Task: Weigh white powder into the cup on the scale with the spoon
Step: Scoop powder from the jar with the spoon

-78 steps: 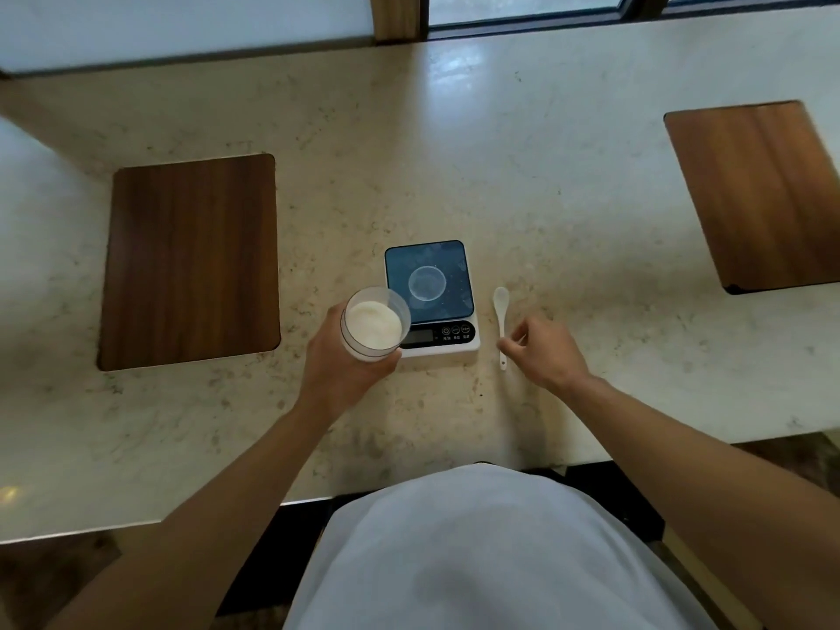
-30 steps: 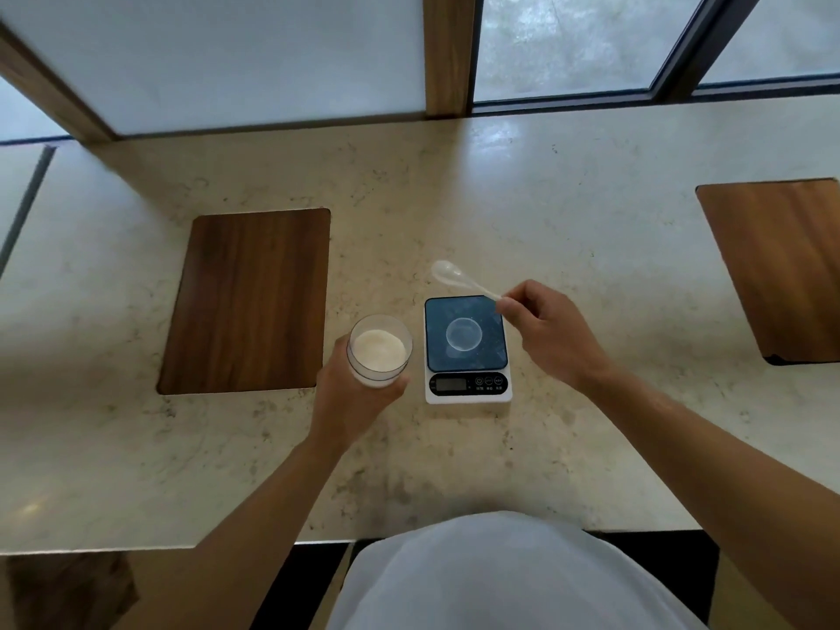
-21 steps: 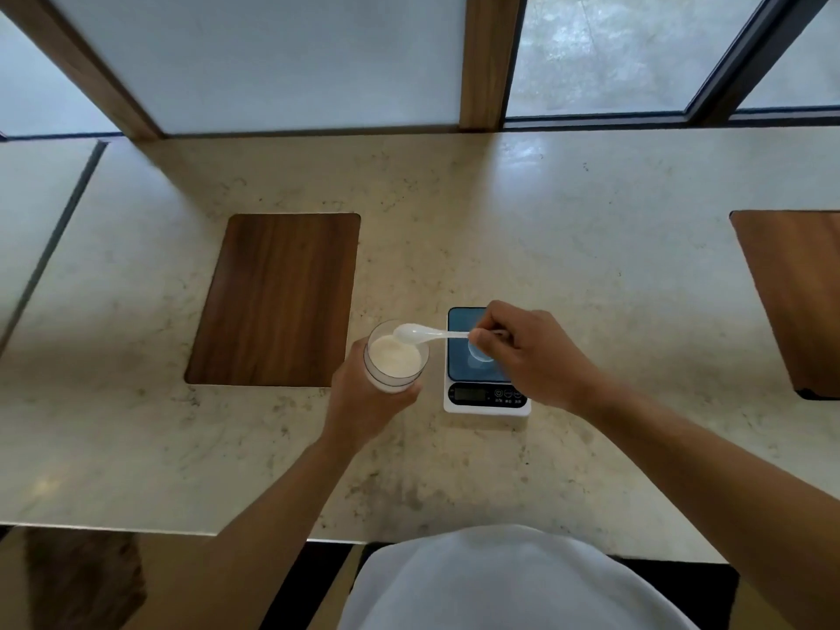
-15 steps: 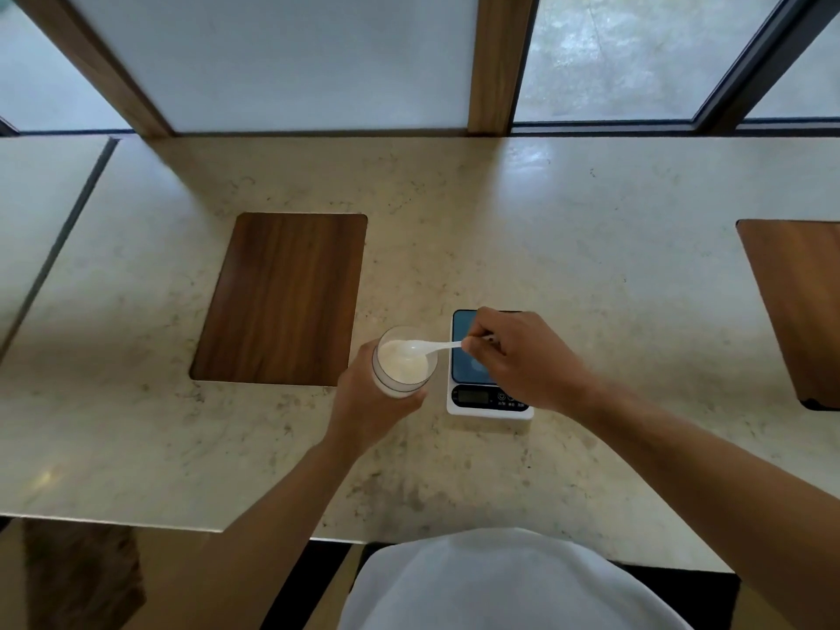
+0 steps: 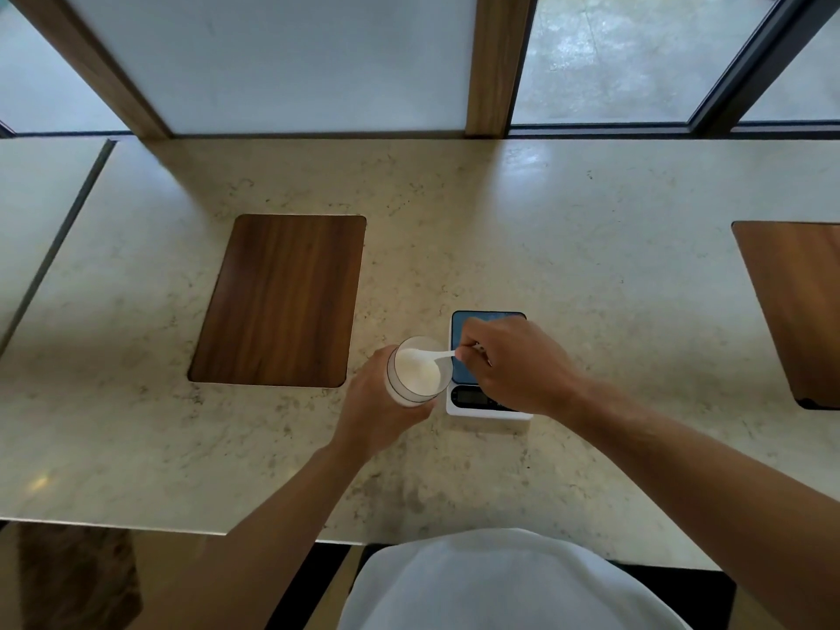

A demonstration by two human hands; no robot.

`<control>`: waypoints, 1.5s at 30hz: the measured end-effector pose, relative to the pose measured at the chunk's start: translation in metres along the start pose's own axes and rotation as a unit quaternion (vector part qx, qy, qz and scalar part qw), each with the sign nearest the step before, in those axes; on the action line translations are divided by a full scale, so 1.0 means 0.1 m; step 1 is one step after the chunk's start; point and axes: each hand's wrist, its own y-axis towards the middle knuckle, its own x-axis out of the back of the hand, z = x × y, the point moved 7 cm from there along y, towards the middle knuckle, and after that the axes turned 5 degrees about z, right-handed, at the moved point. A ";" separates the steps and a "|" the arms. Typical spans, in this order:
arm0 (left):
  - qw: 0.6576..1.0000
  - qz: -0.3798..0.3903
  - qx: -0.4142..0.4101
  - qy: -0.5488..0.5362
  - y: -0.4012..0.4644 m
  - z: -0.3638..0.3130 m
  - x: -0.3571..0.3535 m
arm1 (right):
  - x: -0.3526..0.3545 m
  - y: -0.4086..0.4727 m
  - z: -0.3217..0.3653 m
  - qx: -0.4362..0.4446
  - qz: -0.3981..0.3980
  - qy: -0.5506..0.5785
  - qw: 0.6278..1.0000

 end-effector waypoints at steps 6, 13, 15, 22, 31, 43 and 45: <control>1.000 0.012 0.008 -0.001 0.00 -0.01 -0.01 | -0.03 -0.01 0.01 0.000 0.023 -0.016 1.000; 1.000 0.025 0.001 -0.007 0.00 -0.07 -0.06 | -0.10 -0.02 -0.02 -0.014 0.060 -0.023 0.998; 1.000 0.024 -0.005 0.001 0.00 -0.09 -0.07 | -0.11 -0.03 -0.04 -0.017 0.065 -0.021 0.997; 0.999 0.040 -0.002 -0.004 0.01 -0.17 -0.10 | -0.17 -0.04 -0.12 -0.046 0.073 0.005 0.996; 0.998 0.064 0.014 -0.005 0.02 -0.19 -0.10 | -0.26 -0.01 -0.22 -0.058 0.064 0.056 0.995; 0.997 0.071 0.024 -0.015 0.02 -0.20 -0.10 | -0.31 -0.02 -0.27 -0.067 0.060 0.096 0.991; 0.997 0.074 0.028 -0.018 0.01 -0.19 -0.11 | -0.32 -0.02 -0.28 -0.068 0.058 0.104 0.991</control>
